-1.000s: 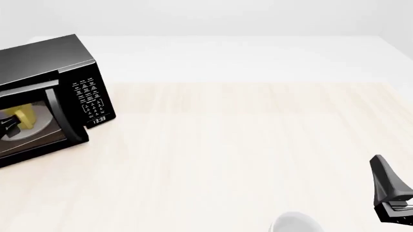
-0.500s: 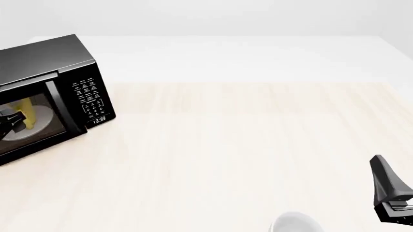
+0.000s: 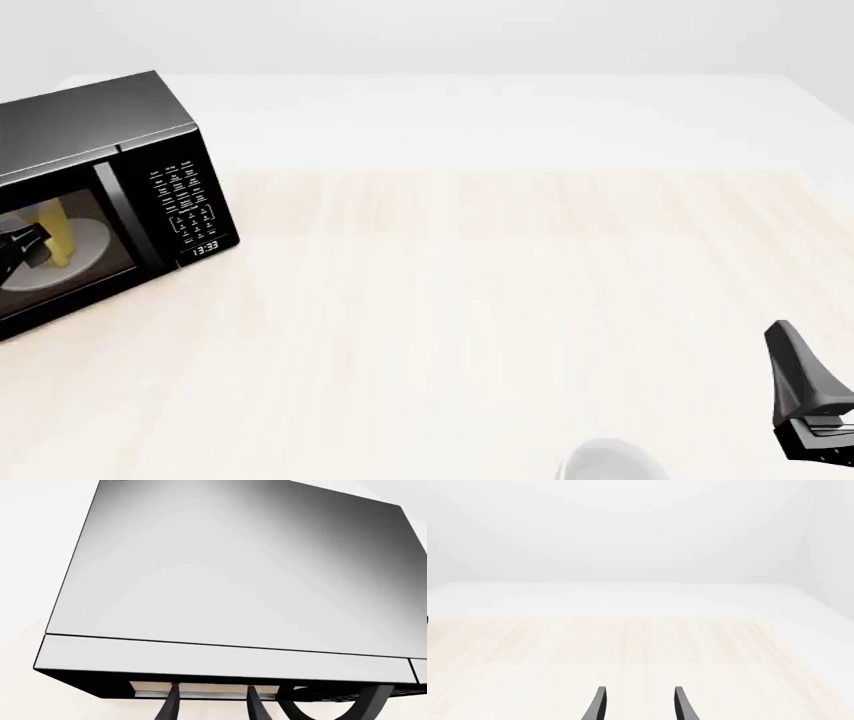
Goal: Put the yellow and white mug in the microwave and close it.
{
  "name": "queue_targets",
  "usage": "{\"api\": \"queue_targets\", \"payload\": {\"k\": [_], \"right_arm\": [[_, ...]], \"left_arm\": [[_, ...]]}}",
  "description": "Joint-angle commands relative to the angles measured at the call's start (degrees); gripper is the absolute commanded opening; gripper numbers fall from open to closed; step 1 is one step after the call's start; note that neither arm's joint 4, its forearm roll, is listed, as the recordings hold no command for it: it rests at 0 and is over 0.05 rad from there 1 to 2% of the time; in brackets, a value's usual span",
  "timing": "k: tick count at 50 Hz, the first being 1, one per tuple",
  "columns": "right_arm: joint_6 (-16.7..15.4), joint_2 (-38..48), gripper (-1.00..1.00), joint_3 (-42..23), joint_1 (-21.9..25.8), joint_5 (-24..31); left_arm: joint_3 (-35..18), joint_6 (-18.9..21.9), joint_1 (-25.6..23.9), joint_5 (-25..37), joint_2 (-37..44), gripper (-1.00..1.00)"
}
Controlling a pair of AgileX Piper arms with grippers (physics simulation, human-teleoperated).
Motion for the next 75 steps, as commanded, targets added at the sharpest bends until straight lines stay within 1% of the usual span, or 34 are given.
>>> {"api": "queue_targets", "payload": {"k": [1, 5, 11, 13, 14, 17, 18, 26, 29, 36, 38, 41, 42, 47, 49, 57, 65, 75], "right_arm": [[0.04, -0.10, 1.00, 0.04, -0.01, 0.02], [0.06, -0.09, 1.00, 0.04, 0.00, 0.02], [0.06, -0.09, 1.00, 0.04, -0.02, 0.02], [0.05, -0.10, 1.00, 0.04, 0.00, 0.02], [0.05, -0.09, 1.00, 0.04, -0.01, 0.02], [0.06, -0.09, 1.00, 0.04, -0.01, 0.02], [0.05, -0.11, 1.00, 0.04, -0.01, 0.02], [0.05, -0.09, 1.00, 0.04, 0.01, 0.02], [0.06, -0.09, 1.00, 0.04, 0.00, 0.02], [0.04, -0.10, 1.00, 0.04, 0.01, 0.02], [0.05, -0.09, 1.00, 0.04, 0.00, 0.02], [0.06, -0.09, 1.00, 0.04, 0.00, 0.02], [0.05, -0.09, 1.00, 0.04, 0.00, 0.02], [0.06, -0.11, 1.00, 0.04, -0.01, 0.02], [0.05, -0.09, 1.00, 0.04, 0.00, 0.02], [0.05, -0.10, 1.00, 0.04, -0.01, 0.02], [0.06, -0.09, 1.00, 0.04, 0.00, 0.02], [0.06, -0.11, 1.00, 0.04, 0.00, 0.02]], "left_arm": [[-1.22, -1.85, -2.68, 0.35, 2.35, 1.00], [-0.14, -1.24, -2.43, 0.58, 0.84, 1.00], [2.29, -0.57, -2.95, 1.48, -3.58, 1.00], [3.66, -1.01, -3.48, 1.94, -5.89, 1.00], [4.89, -0.32, -3.34, 1.45, -8.47, 1.00], [6.66, -1.86, -4.34, 1.89, -9.32, 1.00], [7.13, -1.43, -4.29, 1.93, -10.14, 1.00], [8.14, -0.79, -3.76, 5.44, -16.27, 1.00], [8.20, -0.24, -3.30, 7.41, -19.41, 1.00], [7.98, 0.46, -3.11, 10.51, -23.80, 1.00], [7.63, 1.77, -2.61, 12.06, -25.84, 1.00], [6.96, 1.97, -2.08, 13.78, -27.64, 1.00], [6.63, 2.90, -1.67, 15.08, -29.68, 1.00], [6.06, 2.76, -1.88, 18.48, -33.77, 1.00], [5.85, 2.91, -1.93, 20.71, -36.76, 1.00], [5.39, 3.58, -1.78, 24.89, -41.72, 1.00], [3.08, 4.95, -1.29, 31.57, -48.00, 1.00], [0.71, 5.11, -0.81, 38.86, -54.84, 1.00]]}}
